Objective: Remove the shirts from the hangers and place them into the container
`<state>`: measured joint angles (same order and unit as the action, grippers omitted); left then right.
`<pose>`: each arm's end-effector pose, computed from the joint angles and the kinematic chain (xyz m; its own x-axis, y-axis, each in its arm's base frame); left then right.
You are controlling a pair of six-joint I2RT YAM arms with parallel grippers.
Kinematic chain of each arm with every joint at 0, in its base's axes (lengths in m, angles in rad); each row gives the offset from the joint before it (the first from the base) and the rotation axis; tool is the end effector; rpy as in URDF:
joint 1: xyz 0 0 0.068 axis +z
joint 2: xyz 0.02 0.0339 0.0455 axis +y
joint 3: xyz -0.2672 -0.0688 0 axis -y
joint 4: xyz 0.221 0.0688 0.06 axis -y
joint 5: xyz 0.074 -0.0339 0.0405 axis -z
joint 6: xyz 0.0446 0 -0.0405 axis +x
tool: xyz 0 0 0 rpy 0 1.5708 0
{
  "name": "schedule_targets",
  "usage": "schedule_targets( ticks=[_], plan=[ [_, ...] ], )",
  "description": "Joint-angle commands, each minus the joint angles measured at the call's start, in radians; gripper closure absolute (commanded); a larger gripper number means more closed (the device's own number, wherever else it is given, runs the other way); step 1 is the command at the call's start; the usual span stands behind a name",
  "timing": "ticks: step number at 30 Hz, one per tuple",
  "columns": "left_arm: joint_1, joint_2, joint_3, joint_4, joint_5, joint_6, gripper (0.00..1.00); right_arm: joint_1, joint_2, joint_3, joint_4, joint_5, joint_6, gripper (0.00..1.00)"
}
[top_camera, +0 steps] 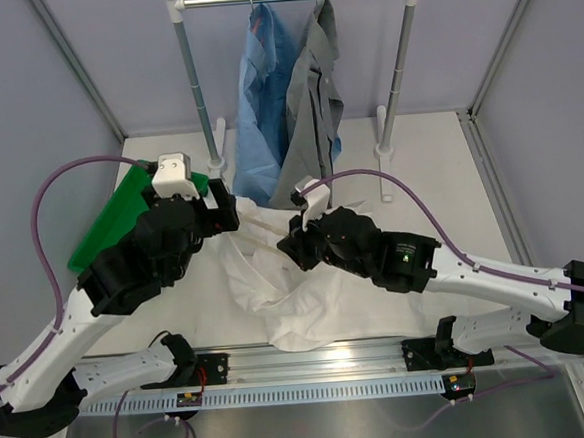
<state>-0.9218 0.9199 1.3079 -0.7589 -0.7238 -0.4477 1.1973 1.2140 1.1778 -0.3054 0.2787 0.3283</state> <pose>0.1082 -0.0938 0.4263 -0.2944 -0.1486 -0.9441 0.1070 0.9765 -0.1871 0.1062 0.2374 0.3767 -0.3738 -0.1043 -0.9216 -0.7184 0.6611 0.2166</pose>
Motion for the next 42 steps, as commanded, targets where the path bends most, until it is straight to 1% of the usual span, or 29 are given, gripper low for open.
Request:
schedule_targets(
  ticks=[1, 4, 7, 10, 14, 15, 17, 18, 21, 22, 24, 25, 33, 38, 42],
  plan=[
    [-0.002, -0.019, -0.01, -0.112, 0.032, -0.063, 0.07, 0.01, -0.062, -0.007, 0.048, 0.039, -0.017, 1.0],
    [0.0, -0.013, -0.065, -0.126, 0.047, -0.092, 0.08, 0.01, -0.076, -0.018, 0.046, 0.039, -0.028, 1.0],
    [0.008, 0.008, -0.099, -0.1, 0.073, -0.095, 0.11, 0.01, -0.083, -0.023, 0.043, 0.036, -0.031, 1.0],
    [0.02, 0.042, -0.113, -0.071, 0.086, -0.083, 0.17, 0.01, -0.096, -0.03, 0.048, 0.024, -0.028, 1.0],
    [0.034, 0.091, -0.105, -0.06, 0.075, -0.074, 0.29, 0.012, -0.111, -0.043, 0.049, 0.019, -0.029, 1.0],
    [0.035, 0.097, -0.102, -0.054, 0.069, -0.072, 0.38, 0.01, -0.117, -0.044, 0.048, 0.014, -0.029, 1.0],
    [0.038, 0.109, -0.098, -0.051, 0.043, -0.071, 0.5, 0.01, -0.122, -0.053, 0.049, 0.01, -0.028, 1.0],
    [0.038, 0.114, -0.093, -0.051, 0.037, -0.071, 0.61, 0.01, -0.128, -0.055, 0.049, 0.004, -0.025, 1.0],
    [0.043, 0.122, -0.096, -0.046, 0.015, -0.068, 0.74, 0.01, -0.148, -0.069, 0.051, -0.003, -0.021, 1.0],
    [0.044, 0.122, -0.102, -0.043, 0.009, -0.066, 0.82, 0.01, -0.154, -0.07, 0.046, -0.006, -0.021, 1.0],
    [0.047, 0.12, -0.107, -0.04, 0.001, -0.068, 0.92, 0.01, -0.174, -0.073, 0.042, -0.012, -0.021, 1.0],
    [0.052, 0.122, -0.108, -0.042, 0.0, -0.068, 1.0, 0.01, -0.179, -0.073, 0.035, -0.012, -0.023, 1.0],
    [0.072, 0.139, -0.102, -0.036, -0.029, -0.057, 1.0, 0.01, -0.248, -0.073, -0.014, -0.068, -0.04, 1.0],
    [0.09, 0.152, -0.088, -0.031, -0.046, -0.046, 1.0, 0.012, -0.295, -0.066, -0.084, -0.125, -0.049, 1.0],
    [0.098, 0.166, -0.065, -0.034, -0.062, -0.036, 1.0, 0.01, -0.333, -0.063, -0.159, -0.133, -0.051, 1.0]
  ],
)
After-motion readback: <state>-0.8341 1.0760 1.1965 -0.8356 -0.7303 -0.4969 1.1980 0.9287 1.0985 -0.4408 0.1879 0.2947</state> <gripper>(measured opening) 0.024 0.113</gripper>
